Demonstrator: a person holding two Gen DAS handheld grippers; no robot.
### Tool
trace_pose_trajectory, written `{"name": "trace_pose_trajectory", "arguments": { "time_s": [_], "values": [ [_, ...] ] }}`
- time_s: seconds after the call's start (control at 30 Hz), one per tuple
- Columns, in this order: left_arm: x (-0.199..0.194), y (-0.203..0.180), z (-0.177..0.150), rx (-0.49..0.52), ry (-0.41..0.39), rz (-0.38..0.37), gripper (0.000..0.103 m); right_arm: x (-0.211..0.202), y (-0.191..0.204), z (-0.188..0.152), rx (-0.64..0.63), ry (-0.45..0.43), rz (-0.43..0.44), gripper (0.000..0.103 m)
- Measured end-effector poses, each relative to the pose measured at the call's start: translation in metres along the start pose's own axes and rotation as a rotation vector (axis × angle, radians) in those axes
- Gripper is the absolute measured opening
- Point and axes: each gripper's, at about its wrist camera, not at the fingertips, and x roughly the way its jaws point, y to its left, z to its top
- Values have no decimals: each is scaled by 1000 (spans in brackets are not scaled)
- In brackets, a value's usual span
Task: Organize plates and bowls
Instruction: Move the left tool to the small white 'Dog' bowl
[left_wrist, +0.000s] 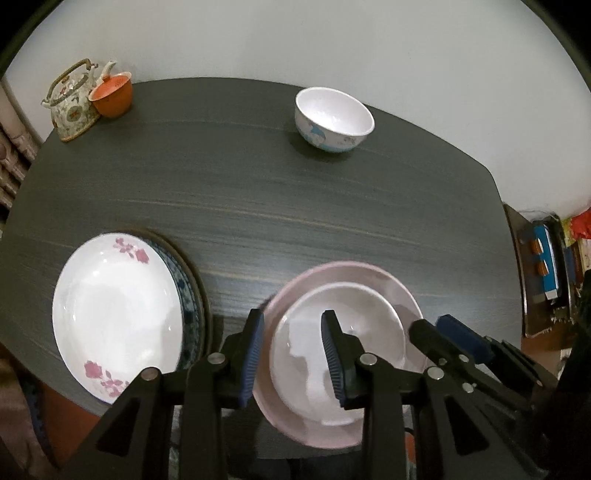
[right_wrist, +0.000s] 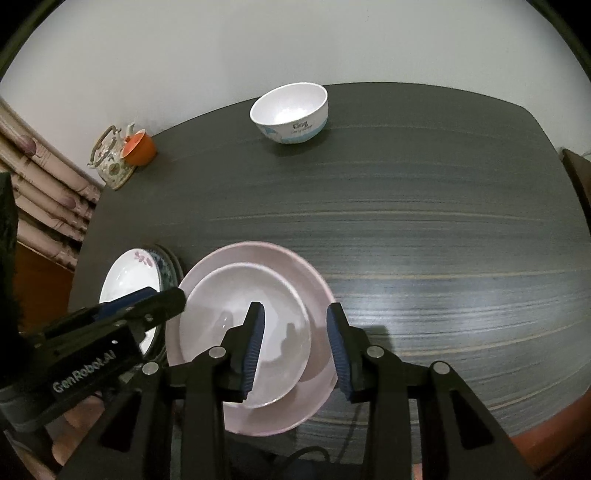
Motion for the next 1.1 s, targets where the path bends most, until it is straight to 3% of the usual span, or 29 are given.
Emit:
{"name": "trace_pose_trajectory", "arguments": {
  "time_s": [0.33, 0.47, 0.57, 0.77, 0.87, 0.97, 1.1],
  "values": [
    [15, 10, 30, -20, -18, 44, 34, 5, -13, 28, -19, -20, -29, 37],
    [22, 15, 52, -38, -28, 30, 41, 8, -24, 49, -22, -26, -4, 41],
    [28, 17, 75, -40, -47, 37, 42, 12, -35, 67, -20, -18, 30, 42],
    [44, 20, 117, -56, -63, 28, 42, 27, -49, 109, -42, -3, 16, 42],
    [53, 21, 139, -69, -62, -7, 44, 37, -54, 131, -33, 5, 14, 42],
    [65, 21, 163, -95, -57, -61, 52, 50, -56, 152, -23, 7, 22, 42],
    [81, 19, 191, -98, -52, -73, 52, 69, -59, 184, -9, 18, 41, 42]
  ]
}}
